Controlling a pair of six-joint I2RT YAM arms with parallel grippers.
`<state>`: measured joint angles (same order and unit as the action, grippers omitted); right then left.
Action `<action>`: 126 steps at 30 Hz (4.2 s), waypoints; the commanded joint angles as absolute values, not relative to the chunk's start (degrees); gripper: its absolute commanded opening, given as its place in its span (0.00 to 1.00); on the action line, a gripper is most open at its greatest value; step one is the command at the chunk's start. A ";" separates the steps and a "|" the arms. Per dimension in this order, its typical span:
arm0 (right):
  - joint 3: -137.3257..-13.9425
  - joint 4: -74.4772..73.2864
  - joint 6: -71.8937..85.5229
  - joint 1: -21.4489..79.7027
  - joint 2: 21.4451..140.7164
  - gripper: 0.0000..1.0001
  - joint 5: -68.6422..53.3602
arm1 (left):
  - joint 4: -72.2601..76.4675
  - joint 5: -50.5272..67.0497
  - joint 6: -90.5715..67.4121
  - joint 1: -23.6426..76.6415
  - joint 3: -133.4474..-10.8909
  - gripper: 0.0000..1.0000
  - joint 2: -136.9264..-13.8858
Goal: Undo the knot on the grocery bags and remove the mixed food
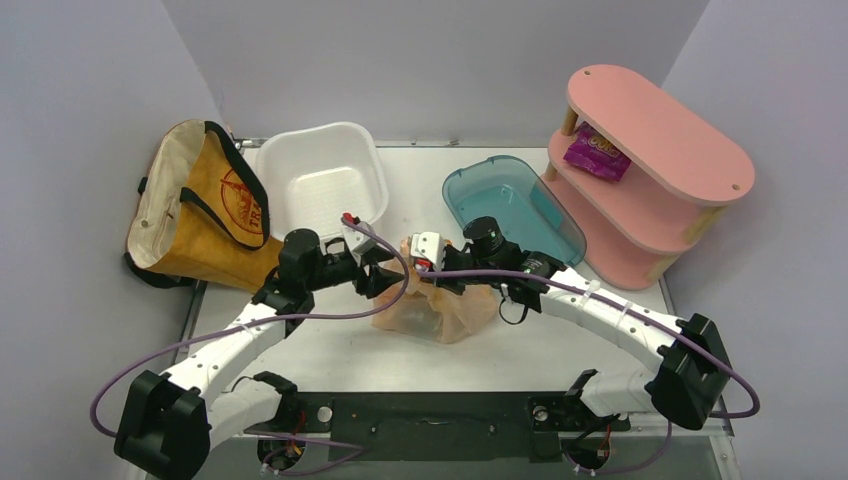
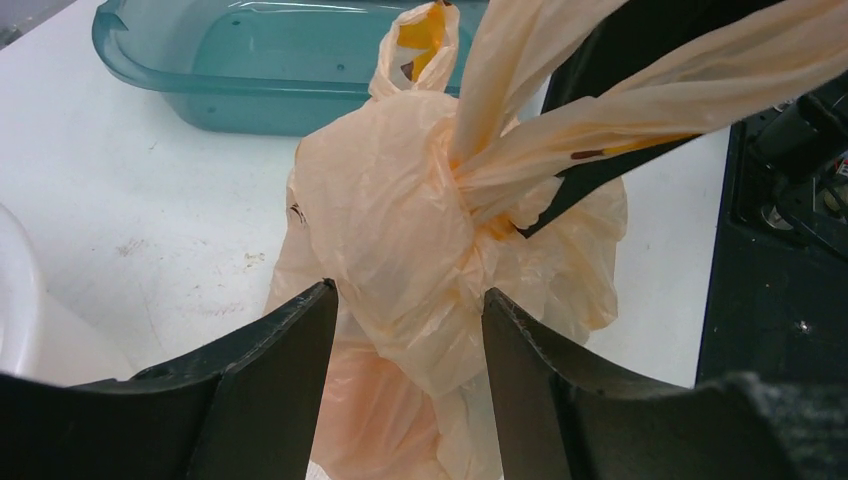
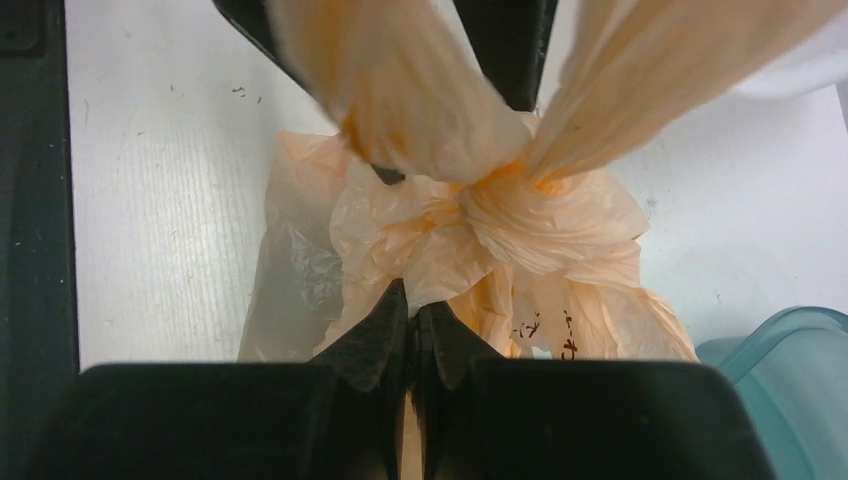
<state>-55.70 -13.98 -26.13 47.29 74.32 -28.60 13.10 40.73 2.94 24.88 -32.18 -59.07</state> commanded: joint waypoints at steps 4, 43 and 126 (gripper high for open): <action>-59.01 -16.41 -29.89 47.52 71.87 0.00 -31.67 | 19.79 38.87 -1.88 26.22 -36.76 0.41 -62.21; -56.14 -15.87 -14.42 37.19 58.85 0.66 -26.47 | -12.43 35.19 3.82 20.28 -33.85 0.00 -40.42; -65.48 -32.43 0.93 24.38 60.37 0.76 -22.77 | -47.18 35.37 36.29 28.09 -53.77 0.47 -56.78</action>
<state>-59.99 -31.77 7.33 21.85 60.29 -27.27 -45.76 31.77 35.27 21.47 -56.93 -60.18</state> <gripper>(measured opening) 0.650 0.468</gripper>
